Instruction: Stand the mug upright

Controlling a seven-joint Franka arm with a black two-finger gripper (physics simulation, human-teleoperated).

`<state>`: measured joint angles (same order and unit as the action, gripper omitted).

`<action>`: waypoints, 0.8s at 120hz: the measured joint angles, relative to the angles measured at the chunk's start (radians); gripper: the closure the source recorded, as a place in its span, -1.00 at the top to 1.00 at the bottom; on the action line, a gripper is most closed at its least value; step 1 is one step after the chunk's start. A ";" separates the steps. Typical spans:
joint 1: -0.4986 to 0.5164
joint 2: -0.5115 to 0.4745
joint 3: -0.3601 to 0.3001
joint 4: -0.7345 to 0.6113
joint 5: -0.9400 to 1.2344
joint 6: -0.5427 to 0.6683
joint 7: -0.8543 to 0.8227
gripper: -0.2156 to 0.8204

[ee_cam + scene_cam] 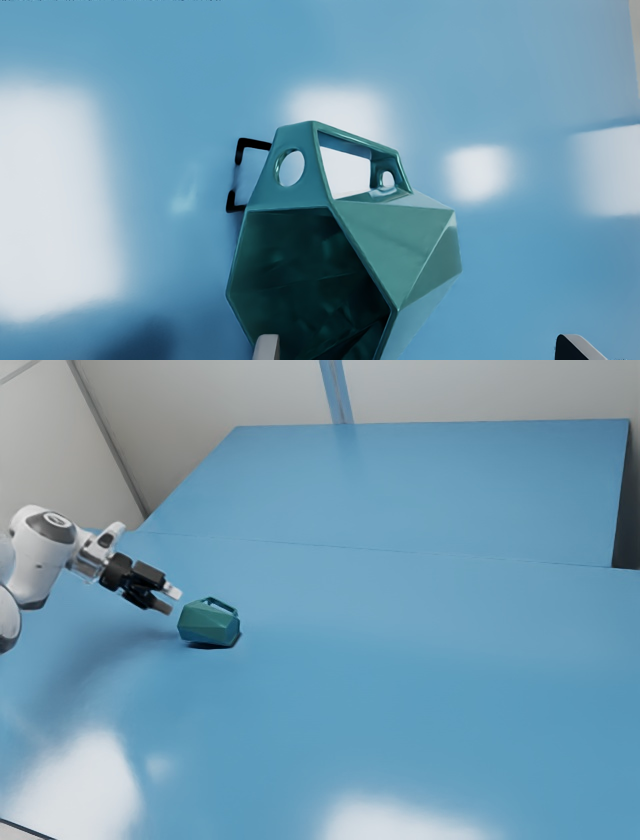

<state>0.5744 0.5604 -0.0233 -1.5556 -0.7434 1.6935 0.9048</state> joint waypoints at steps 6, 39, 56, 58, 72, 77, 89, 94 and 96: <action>-0.002 0.011 -0.002 0.004 -0.014 -0.009 0.013 0.58; -0.014 0.036 -0.012 0.006 -0.067 -0.045 0.066 0.58; -0.014 0.047 -0.016 0.002 -0.079 -0.058 0.083 0.58; -0.014 0.047 -0.016 0.001 -0.081 -0.060 0.085 0.58; -0.014 0.054 -0.018 -0.009 -0.096 -0.076 0.095 0.56; -0.014 0.055 -0.021 -0.011 -0.100 -0.081 0.098 0.48; -0.014 0.056 -0.023 -0.011 -0.106 -0.090 0.103 0.13; -0.013 0.056 -0.023 -0.011 -0.108 -0.094 0.105 -0.02; -0.012 0.056 -0.023 -0.011 -0.108 -0.096 0.106 -0.07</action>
<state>0.5619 0.6159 -0.0461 -1.5667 -0.8513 1.5976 1.0111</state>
